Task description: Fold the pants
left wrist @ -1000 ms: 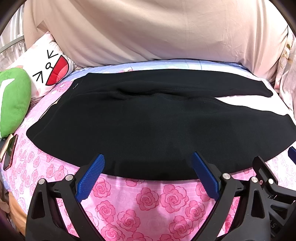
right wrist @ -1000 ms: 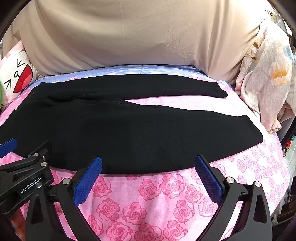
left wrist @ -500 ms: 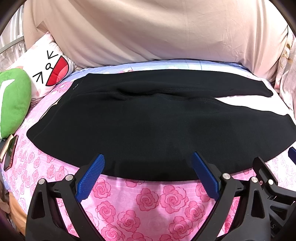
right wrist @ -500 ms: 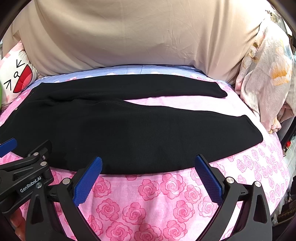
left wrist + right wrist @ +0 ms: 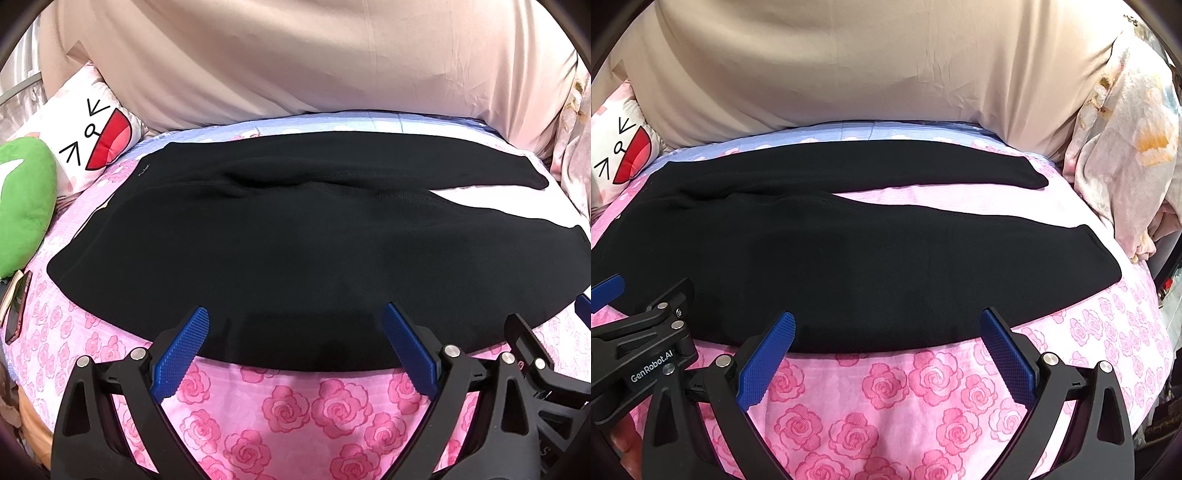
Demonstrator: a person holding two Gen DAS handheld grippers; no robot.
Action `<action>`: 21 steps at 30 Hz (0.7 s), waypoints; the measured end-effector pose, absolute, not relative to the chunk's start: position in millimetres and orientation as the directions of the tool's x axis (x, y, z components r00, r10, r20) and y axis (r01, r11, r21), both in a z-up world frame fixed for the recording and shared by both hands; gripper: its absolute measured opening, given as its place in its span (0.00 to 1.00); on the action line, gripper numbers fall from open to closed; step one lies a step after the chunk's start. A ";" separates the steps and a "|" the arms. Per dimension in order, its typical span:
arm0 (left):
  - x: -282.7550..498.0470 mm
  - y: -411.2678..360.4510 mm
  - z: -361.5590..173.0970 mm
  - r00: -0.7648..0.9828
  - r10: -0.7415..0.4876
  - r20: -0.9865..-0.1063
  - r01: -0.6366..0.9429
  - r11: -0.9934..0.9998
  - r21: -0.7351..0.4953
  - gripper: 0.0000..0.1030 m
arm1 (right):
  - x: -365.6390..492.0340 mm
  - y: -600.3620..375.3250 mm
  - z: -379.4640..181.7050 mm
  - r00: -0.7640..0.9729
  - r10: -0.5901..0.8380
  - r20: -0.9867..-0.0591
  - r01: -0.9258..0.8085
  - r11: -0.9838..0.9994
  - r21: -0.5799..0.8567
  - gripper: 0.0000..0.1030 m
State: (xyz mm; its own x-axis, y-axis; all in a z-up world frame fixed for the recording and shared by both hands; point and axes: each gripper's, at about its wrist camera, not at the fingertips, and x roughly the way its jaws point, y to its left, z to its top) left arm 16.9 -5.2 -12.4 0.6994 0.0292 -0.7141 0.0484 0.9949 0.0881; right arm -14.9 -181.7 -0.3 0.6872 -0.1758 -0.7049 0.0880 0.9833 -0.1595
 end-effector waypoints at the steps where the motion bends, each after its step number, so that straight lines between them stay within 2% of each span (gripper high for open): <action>1: 18.4 -6.1 -12.5 0.698 0.028 -0.715 0.051 0.995 0.089 0.90 | -14.1 -182.3 -0.6 0.686 -0.175 -0.706 0.088 0.983 -0.159 0.95; 7: 33.7 3.3 0.4 0.706 0.011 -0.708 0.057 0.996 0.073 0.90 | 6.0 -217.2 11.2 0.684 -0.134 -0.717 0.090 0.991 -0.100 0.95; 11: 61.2 38.0 22.9 0.734 0.012 -0.679 0.012 0.999 0.031 0.91 | 46.4 -297.4 37.1 0.700 -0.106 -0.707 0.110 0.993 -0.040 0.95; 17: 135.7 108.6 49.4 0.749 0.206 -0.629 -0.197 0.977 0.086 0.92 | 180.7 -429.7 45.8 0.652 -0.227 -0.723 0.236 0.968 -0.091 0.95; 21: 197.6 157.1 58.5 0.725 0.264 -0.635 -0.291 0.954 0.065 0.92 | 256.3 -482.4 38.6 0.613 -0.244 -0.752 0.257 0.961 -0.103 0.85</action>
